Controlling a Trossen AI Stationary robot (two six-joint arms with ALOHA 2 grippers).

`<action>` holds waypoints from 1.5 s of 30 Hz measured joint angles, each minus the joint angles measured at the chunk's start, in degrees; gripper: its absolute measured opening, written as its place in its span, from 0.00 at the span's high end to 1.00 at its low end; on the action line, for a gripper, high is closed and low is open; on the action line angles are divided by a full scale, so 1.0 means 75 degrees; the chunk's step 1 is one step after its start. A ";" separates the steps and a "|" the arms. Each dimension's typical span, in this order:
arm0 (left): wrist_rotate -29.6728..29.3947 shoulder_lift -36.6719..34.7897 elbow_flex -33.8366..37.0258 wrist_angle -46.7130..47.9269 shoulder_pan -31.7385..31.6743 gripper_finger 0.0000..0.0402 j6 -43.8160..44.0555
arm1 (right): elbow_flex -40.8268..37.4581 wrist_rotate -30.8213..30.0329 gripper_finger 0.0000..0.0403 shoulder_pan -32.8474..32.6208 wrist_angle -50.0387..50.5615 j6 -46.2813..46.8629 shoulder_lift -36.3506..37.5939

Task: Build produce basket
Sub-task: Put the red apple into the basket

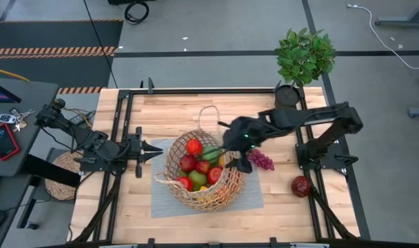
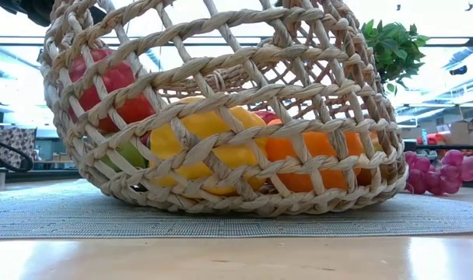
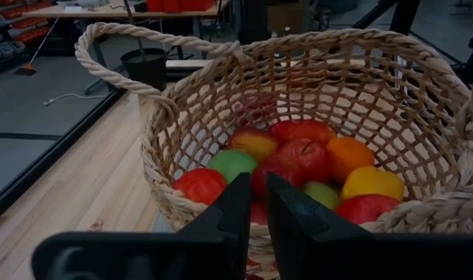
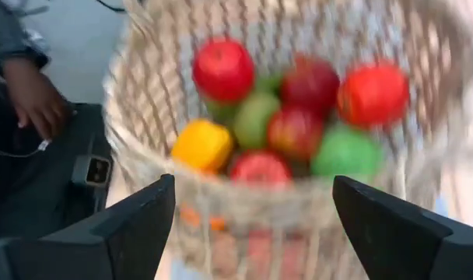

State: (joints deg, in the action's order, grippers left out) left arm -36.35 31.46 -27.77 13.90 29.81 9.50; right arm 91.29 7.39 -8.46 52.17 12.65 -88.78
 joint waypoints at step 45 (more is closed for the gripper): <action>-0.0001 0.0000 0.0000 0.0004 -0.0001 0.88 0.0000 | -0.5056 -0.0064 0.03 -0.5388 0.2593 1.1622 0.0837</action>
State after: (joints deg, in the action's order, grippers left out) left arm -36.35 31.46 -27.77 13.93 29.81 9.50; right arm 53.36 6.91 -48.87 71.62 99.81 -82.50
